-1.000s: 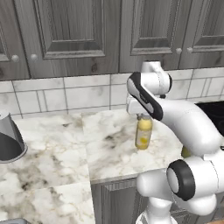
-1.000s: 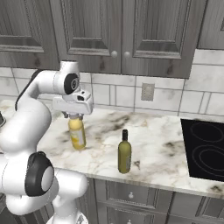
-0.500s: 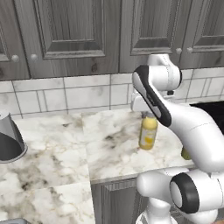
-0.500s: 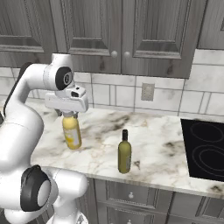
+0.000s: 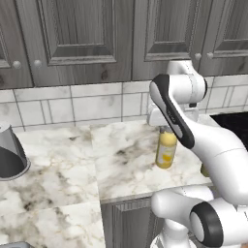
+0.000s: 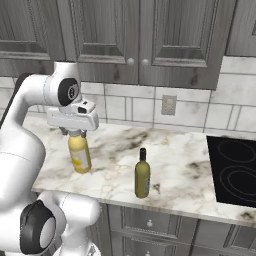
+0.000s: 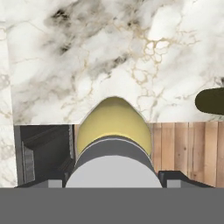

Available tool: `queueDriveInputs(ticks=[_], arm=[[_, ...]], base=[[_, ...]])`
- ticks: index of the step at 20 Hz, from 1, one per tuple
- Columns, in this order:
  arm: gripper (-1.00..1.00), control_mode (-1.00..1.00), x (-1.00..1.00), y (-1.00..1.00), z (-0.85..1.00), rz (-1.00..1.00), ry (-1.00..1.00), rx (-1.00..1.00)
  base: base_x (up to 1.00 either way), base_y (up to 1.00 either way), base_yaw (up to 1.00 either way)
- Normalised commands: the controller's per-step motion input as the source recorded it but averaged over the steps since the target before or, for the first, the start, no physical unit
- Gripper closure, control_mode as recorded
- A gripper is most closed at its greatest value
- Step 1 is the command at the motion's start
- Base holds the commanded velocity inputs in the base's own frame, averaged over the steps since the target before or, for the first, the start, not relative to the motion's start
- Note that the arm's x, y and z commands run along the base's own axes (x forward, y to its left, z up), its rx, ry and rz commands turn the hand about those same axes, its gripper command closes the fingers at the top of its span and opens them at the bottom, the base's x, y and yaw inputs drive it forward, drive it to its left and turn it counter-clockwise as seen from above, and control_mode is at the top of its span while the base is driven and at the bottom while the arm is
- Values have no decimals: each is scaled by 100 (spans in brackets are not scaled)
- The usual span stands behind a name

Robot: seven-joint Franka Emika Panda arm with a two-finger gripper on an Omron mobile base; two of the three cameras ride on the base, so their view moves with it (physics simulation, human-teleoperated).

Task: There is a wine glass and glass cup on the dining counter. Place the wine bottle next to the wine glass and the juice bottle next to the glass cup.

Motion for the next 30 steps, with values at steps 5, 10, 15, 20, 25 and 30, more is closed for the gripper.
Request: queueDriveInputs(ticks=[5, 10, 15, 20, 25, 30], arm=[[100, -100, 0, 0, 0, 0, 0, 0], [100, -100, -2, 0, 0, 0, 0, 0], [100, 100, 0, 0, 0, 0, 0, 0], [100, 100, 0, 0, 0, 0, 0, 0], [100, 100, 0, 0, 0, 0, 0, 0], [100, 100, 0, 0, 0, 0, 0, 0]], base=[[0, 0, 0], [0, 0, 0], [-41, 0, 0], [-60, 1, 0], [-72, 0, 0], [-61, 3, -14]])
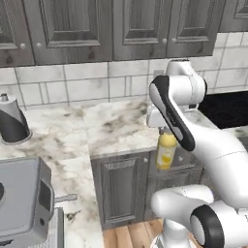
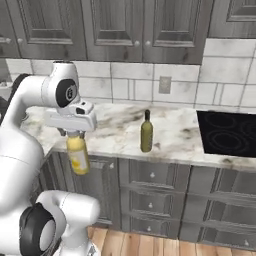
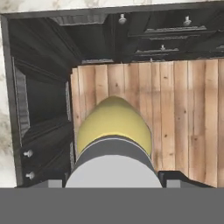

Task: There is a wine glass and glass cup on the dining counter. Place the wine bottle next to the wine glass and the juice bottle next to the glass cup.

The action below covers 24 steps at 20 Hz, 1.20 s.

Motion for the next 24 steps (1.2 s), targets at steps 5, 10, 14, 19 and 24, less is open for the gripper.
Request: queueDriveInputs(ticks=[5, 10, 14, 19, 24], arm=[[100, 100, 0, 0, 0, 0, 0, 0], [100, 100, 0, 0, 0, 0, 0, 0], [100, 100, 0, 0, 0, 0, 0, 0], [100, 100, 0, 0, 0, 0, 0, 0], [100, 100, 0, 0, 0, 0, 0, 0]], base=[[-1, 12, -87], [0, 9, -95], [0, 9, -96], [0, 8, -97], [0, 7, -98]])
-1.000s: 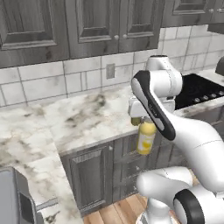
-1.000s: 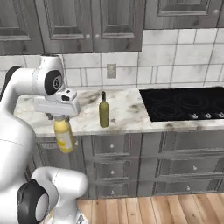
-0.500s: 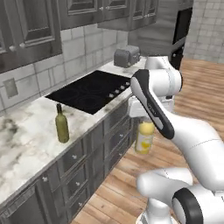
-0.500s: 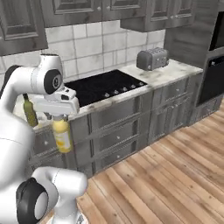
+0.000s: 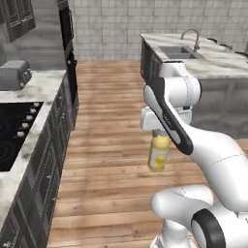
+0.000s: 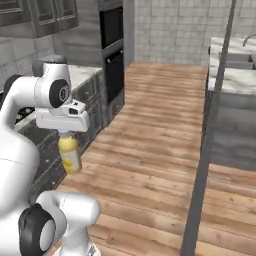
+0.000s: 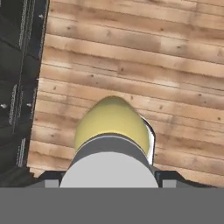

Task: There is a wine glass and glass cup on the dining counter. Place the wine bottle next to the wine glass and the juice bottle next to the glass cup.

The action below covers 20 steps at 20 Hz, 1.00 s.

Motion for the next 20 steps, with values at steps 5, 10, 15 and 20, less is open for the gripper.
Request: queueDriveInputs(ticks=[5, 10, 15, 20], arm=[[100, 100, 0, 0, 0, 0, 0, 0], [100, 100, 0, 0, 0, 0, 0, 0], [100, 100, 0, 0, 0, 0, 0, 0], [100, 100, 0, 0, 0, 0, 0, 0]], base=[[0, 7, -99], [62, 0, -36], [86, -7, -10], [91, -10, -5]])
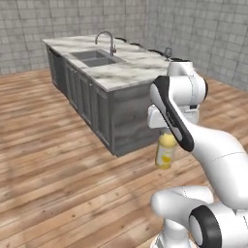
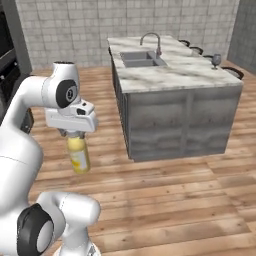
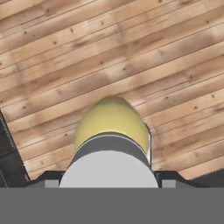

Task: There is a wine glass and glass cup on the dining counter. Place the wine bottle next to the wine glass and the juice bottle next to the glass cup.

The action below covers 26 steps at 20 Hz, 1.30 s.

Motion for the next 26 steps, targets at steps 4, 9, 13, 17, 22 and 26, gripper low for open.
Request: queueDriveInputs(ticks=[4, 9, 13, 17, 22, 26], arm=[[100, 100, 0, 0, 0, 0, 0, 0], [100, 100, 0, 0, 0, 0, 0, 0], [100, 100, 0, 0, 0, 0, 0, 0], [100, 100, 0, 0, 0, 0, 0, 0], [100, 100, 0, 0, 0, 0, 0, 0], [100, 100, 0, 0, 0, 0, 0, 0]], base=[[94, -24, 0], [88, -38, 6], [81, -44, 5], [80, -49, 1], [78, -51, 0], [76, -52, 1]])
